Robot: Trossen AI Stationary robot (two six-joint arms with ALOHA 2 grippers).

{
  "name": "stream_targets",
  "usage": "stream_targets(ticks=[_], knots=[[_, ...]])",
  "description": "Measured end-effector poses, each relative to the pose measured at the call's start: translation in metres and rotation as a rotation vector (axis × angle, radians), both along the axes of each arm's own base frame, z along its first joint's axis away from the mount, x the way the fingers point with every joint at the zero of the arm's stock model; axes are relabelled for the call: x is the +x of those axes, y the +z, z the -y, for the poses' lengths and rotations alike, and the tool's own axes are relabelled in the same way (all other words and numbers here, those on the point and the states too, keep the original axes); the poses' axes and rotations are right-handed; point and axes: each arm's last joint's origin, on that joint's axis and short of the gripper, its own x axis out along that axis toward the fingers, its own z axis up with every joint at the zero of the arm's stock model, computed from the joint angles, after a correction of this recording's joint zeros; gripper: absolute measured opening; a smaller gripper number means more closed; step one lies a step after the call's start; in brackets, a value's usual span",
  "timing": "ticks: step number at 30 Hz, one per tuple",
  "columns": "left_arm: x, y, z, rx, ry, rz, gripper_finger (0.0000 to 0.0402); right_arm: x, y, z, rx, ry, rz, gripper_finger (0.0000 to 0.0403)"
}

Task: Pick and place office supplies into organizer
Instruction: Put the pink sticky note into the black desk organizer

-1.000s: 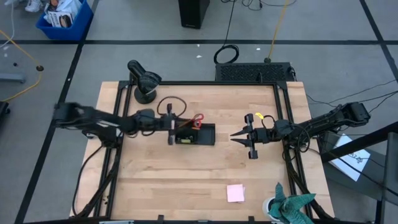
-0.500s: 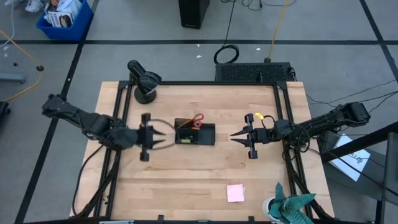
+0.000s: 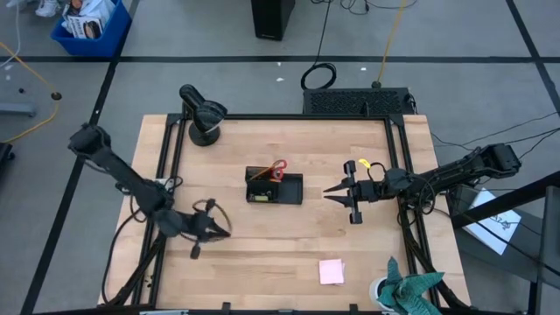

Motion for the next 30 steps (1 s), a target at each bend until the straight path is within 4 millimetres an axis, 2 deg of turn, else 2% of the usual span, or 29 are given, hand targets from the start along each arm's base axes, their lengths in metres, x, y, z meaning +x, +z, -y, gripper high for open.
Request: stream_targets(ticks=[3,7,15,20,27,30], knots=[[-0.011,-0.02,-0.007,-0.102,-0.034,0.17,0.0004,0.0,0.0,0.0,-0.005,-0.001,0.001,0.0059],[-0.019,-0.032,-0.016,-0.069,-0.029,0.277,0.0002,0.0,0.0,0.001,-0.007,-0.007,0.001,0.0059],[0.002,-0.029,-0.02,0.172,-0.064,0.353,0.0002,0.001,-0.003,0.007,0.021,-0.035,-0.035,0.0059],[0.011,-0.014,-0.024,0.168,-0.201,0.575,0.0002,0.002,-0.008,0.008,0.01,-0.04,-0.081,0.0059],[0.016,-0.023,-0.027,0.149,-0.194,0.504,0.0004,0.001,-0.02,0.005,0.037,-0.021,-0.206,0.0059],[0.017,-0.026,-0.027,0.131,-0.185,0.484,0.0002,0.0,-0.025,-0.002,-0.002,0.007,-0.269,0.0059]])
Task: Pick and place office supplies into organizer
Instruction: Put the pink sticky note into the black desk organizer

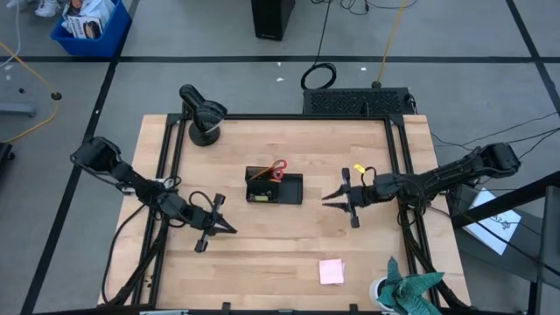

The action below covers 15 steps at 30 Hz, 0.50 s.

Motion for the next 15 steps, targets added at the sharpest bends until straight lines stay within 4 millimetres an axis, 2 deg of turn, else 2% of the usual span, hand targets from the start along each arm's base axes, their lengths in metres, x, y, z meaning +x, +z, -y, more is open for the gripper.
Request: stream_targets(ticks=[4,9,15], knots=[[0.0,0.0,0.0,-0.004,0.01,-0.005,0.0006,0.008,0.01,-0.015,-0.048,0.017,-0.076,0.0059],[0.0,-0.001,-0.001,-0.007,0.027,-0.007,0.0016,0.026,0.035,-0.045,-0.156,0.022,-0.202,0.0059],[0.0,-0.001,-0.001,-0.027,0.028,-0.016,0.0018,0.043,0.068,-0.086,-0.116,0.125,-0.313,0.0059]])
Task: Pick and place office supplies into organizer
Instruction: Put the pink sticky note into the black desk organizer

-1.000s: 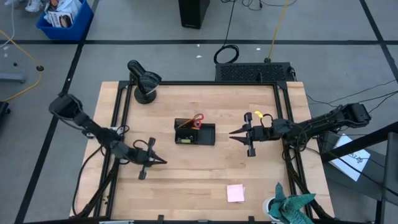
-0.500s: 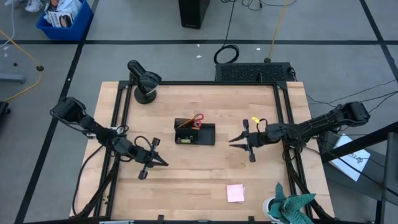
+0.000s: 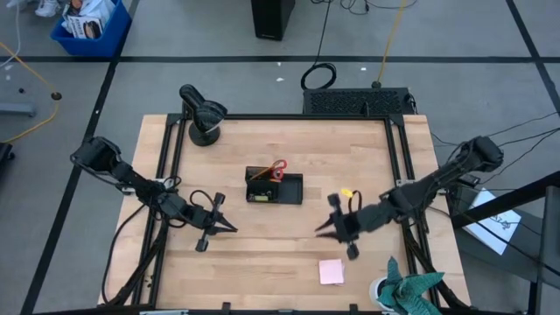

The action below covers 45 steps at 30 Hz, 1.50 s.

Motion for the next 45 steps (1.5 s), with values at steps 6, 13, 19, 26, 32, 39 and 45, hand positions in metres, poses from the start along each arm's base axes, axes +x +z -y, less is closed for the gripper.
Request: stream_targets(ticks=[6,13,19,26,32,39,45], knots=[[0.0,-0.001,0.0,-0.041,0.011,-0.03,0.0019,0.012,0.015,-0.049,0.06,0.07,-0.03,0.0059],[0.001,-0.007,-0.002,-0.059,0.067,-0.093,0.0019,0.027,-0.011,-0.108,-0.079,-0.045,-0.223,0.0059],[0.0,-0.007,-0.002,-0.064,0.06,-0.094,0.0019,0.032,-0.025,-0.142,-0.089,-0.136,-0.317,0.0057],[0.0,-0.007,-0.001,-0.069,0.052,-0.095,0.0019,0.021,-0.039,-0.168,0.189,-0.137,-0.499,0.0006],[0.0,-0.007,-0.001,-0.083,0.052,-0.101,0.0019,0.007,-0.049,-0.171,0.371,-0.332,-0.691,0.0002],[0.0,-0.012,-0.001,-0.063,0.049,-0.149,0.0019,-0.005,-0.059,-0.164,0.442,-0.586,-0.853,0.0001],[-0.001,-0.012,-0.001,-0.094,0.049,-0.167,0.0019,-0.003,-0.088,-0.162,0.387,-0.683,-1.065,0.0001]])
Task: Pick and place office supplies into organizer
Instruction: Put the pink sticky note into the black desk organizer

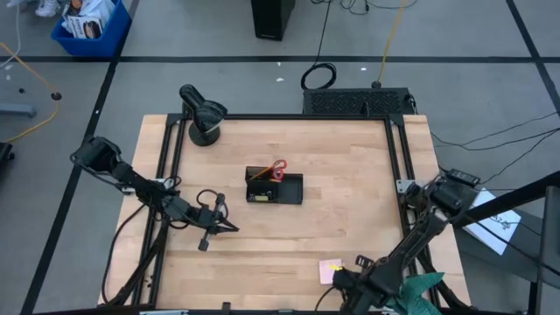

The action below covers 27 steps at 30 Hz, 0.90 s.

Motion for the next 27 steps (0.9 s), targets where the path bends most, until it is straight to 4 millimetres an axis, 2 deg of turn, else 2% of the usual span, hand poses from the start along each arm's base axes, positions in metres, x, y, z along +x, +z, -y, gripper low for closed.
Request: stream_targets(ticks=[4,8,15,27], knots=[[0.0,0.0,0.001,-0.013,-0.003,-0.004,0.0019,0.003,-0.021,0.006,-0.051,-0.011,-0.125,0.0001],[-0.002,0.0,0.003,-0.016,-0.016,-0.004,0.0019,0.01,-0.03,0.009,-0.059,0.004,-0.14,0.0],[-0.004,0.0,0.006,-0.035,-0.034,-0.009,0.0019,0.022,-0.032,0.017,-0.048,0.056,-0.111,0.0],[-0.005,-0.002,0.007,-0.077,0.016,-0.048,0.0019,0.047,-0.039,0.042,-0.037,0.146,-0.028,0.0]])
